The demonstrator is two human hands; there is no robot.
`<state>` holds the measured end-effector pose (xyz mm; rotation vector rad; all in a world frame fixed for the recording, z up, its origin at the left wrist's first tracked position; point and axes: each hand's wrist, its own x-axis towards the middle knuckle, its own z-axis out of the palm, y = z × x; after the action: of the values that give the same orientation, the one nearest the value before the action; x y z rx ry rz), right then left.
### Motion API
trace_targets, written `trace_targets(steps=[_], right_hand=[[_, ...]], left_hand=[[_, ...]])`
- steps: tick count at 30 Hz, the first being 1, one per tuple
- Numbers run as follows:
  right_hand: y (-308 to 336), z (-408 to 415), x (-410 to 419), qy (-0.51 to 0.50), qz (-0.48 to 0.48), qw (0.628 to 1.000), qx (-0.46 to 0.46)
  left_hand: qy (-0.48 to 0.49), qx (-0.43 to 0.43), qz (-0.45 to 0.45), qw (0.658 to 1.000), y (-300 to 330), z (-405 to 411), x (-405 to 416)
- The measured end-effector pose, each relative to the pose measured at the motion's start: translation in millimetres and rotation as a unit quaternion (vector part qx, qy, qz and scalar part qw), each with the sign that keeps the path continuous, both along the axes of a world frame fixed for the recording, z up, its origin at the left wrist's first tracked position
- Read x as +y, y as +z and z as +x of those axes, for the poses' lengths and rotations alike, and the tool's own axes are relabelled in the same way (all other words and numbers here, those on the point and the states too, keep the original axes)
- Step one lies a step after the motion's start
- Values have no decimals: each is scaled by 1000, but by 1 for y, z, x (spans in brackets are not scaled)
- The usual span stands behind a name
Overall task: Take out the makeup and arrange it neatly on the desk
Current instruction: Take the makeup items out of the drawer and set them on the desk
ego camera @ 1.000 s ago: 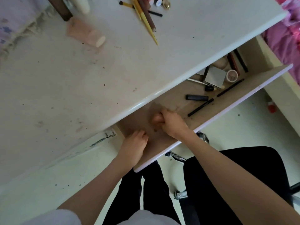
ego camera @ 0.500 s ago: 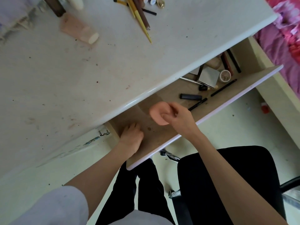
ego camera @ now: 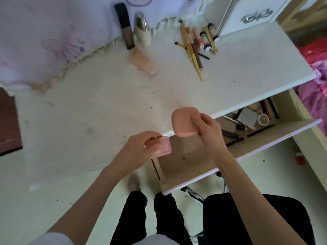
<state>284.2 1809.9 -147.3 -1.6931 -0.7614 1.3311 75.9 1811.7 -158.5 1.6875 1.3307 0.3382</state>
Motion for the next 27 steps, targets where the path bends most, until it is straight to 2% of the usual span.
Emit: trace_targets(steps=[3,7,10,13,19,23,27], right_hand=[[-2,-47,15,57,-11,998,-20],[-9,-121,38,106,-25,993,-35],[-12,-173,62,138,-26,988,-58],[-15,-217,86,167,-4,981,-102],[-26,-266,109,170,38,959,-224],[-33,-273,108,209,98,911,-343],[-40,-267,100,236,122,865,-426]], left_hand=[[123,14,21,992,4,-53,15],[291,53,15,955,-1,-130,27],[359,69,23,931,-3,-173,40],[382,79,31,920,-7,-202,59],[373,103,45,921,-15,-220,81],[359,131,42,923,-21,-221,84],[333,153,91,926,-23,-220,74]])
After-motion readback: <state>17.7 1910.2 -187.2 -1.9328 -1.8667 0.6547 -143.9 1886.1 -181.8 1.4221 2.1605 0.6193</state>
